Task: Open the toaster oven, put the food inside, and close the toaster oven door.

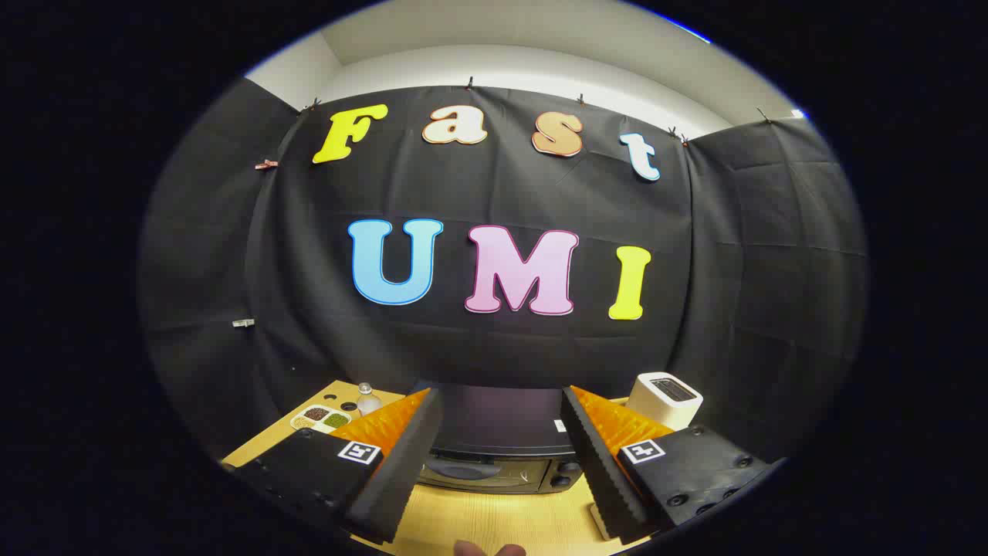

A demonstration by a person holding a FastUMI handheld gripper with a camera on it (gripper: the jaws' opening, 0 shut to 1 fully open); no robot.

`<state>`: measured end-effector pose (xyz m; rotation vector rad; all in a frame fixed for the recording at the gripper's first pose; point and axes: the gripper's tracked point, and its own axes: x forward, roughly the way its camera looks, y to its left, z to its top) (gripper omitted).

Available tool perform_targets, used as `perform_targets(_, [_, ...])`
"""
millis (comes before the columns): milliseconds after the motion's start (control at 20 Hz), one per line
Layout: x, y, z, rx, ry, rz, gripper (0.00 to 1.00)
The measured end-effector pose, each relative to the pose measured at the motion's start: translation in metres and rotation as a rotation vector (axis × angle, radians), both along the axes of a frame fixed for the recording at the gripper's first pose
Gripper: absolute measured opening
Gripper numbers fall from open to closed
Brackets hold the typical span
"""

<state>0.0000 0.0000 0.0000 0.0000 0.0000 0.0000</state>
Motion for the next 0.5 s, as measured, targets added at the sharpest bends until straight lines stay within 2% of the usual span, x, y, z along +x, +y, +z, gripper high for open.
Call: perform_targets(500, [0.0088,0.0043,-0.01,0.026,0.014,0.009,0.97])
